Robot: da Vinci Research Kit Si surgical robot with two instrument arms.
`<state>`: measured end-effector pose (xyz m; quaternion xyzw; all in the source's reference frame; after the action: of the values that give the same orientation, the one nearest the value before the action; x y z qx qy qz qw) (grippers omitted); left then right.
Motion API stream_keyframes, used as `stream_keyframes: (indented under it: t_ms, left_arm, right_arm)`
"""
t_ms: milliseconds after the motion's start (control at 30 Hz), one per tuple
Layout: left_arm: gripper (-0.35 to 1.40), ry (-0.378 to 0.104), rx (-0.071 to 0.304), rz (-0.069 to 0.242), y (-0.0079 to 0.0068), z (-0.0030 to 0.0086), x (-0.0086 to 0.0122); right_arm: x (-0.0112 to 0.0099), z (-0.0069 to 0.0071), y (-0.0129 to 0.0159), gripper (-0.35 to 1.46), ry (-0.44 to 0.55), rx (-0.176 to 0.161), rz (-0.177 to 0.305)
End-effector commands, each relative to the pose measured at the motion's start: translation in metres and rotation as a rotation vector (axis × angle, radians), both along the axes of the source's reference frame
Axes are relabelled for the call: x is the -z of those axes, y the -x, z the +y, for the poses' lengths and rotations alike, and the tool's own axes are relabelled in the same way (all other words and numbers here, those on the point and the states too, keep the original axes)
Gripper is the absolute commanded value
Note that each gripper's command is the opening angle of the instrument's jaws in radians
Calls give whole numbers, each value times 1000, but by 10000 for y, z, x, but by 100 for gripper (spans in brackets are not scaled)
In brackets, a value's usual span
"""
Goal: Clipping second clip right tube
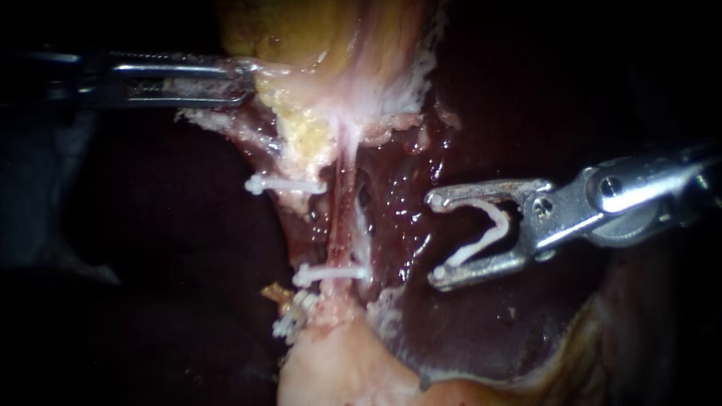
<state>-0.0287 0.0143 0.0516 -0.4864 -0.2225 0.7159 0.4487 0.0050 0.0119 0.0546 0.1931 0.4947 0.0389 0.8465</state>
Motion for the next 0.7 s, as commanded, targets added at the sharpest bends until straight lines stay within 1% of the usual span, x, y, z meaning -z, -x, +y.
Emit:
stream_keyframes:
  t_ms: [33, 100, 200, 300, 367, 400, 467, 567, 633, 700]
  left_arm:
    - [-35, -2, -3, -4, -2, 2, 3]
    - [-35, -9, -5, -7, -11, 6, 14]
    - [-35, -9, 19, -23, -25, 15, 36]
    - [-35, 8, 40, -44, -39, 25, 61]
    - [-35, 17, 47, -49, -44, 28, 73]
    - [-35, 17, 52, -57, -47, 28, 80]
    - [-35, 22, 54, -56, -47, 27, 86]
    - [-35, 23, 56, -55, -46, 24, 86]
    - [-35, 25, 56, -54, -45, 22, 84]
    - [-35, 26, 57, -53, -44, 22, 84]
  right_arm:
    - [0, 0, 0, 50, 0, 0, 0]
    - [0, 0, 0, 50, 0, 0, 0]
    - [0, 0, 0, 50, 0, 0, 0]
    - [0, 0, 0, 50, 0, 1, -2]
    - [0, 0, -1, 50, 0, 1, -3]
    - [0, 0, -1, 50, 0, 0, 0]
    - [0, 0, -2, 50, -4, 1, 5]
    - [1, 0, -8, 50, -7, 2, 8]
    - [0, 0, -15, 50, -43, -12, 7]
    - [-1, 0, -23, 49, -82, -35, 3]
